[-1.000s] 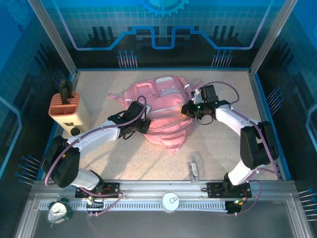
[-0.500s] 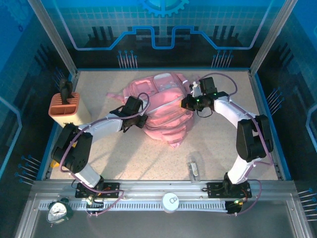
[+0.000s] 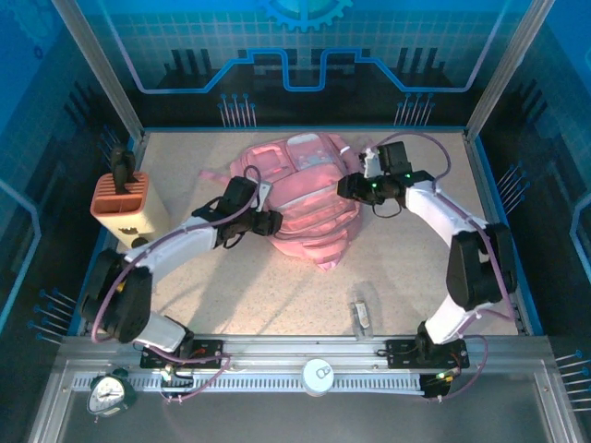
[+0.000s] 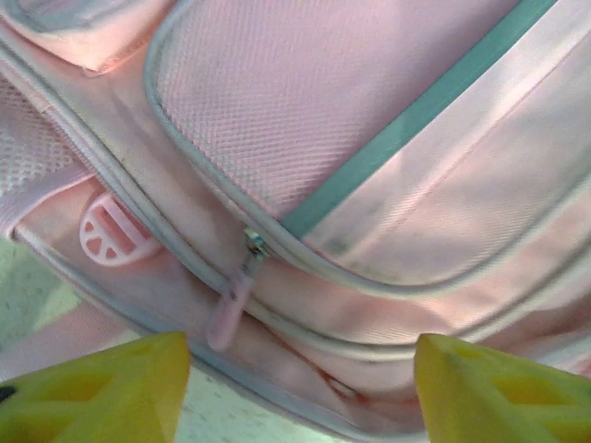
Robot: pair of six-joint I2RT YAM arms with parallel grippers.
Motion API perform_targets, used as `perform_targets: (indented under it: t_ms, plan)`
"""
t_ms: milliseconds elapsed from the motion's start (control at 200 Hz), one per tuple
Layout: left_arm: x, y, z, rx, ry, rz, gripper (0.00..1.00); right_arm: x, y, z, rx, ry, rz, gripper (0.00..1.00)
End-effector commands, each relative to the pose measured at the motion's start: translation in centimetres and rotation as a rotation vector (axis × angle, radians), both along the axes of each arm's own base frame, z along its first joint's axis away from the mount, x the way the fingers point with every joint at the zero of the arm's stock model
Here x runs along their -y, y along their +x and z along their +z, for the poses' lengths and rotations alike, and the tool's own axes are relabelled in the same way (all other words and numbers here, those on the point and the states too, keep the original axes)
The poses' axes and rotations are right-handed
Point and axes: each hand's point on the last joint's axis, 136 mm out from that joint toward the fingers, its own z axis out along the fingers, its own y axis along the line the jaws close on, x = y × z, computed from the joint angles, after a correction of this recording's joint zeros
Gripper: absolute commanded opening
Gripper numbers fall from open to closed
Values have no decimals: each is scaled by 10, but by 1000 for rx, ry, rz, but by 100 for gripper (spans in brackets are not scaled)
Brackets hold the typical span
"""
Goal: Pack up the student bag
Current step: Unzip the student bag at the top-center of the table, then pick up the compass set from the bottom-center of the table.
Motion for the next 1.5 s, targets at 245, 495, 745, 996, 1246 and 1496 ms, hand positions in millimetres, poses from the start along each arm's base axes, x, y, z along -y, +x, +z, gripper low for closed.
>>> perform_targets:
  t_ms: [245, 495, 745, 996, 1246, 1496]
  plan:
    - [28, -85, 4, -120, -152, 132, 87, 30, -116, -23, -109, -320, 30, 87]
    - [41, -130, -12, -166, -222, 178, 94, 55, -194, -47, -203, -505, 44, 97]
    - [65, -154, -17, -151, -319, 180, 98, 54, -245, -68, -330, -616, 72, 100]
    - [61, -159, -29, -158, -325, 214, 99, 50, -281, -96, -407, -627, 59, 97]
    - [49, -162, -39, -166, -299, 246, 99, 29, -304, -123, -423, -624, 98, 88]
    - [43, -162, -41, -164, -287, 267, 99, 23, -312, -137, -417, -708, 105, 81]
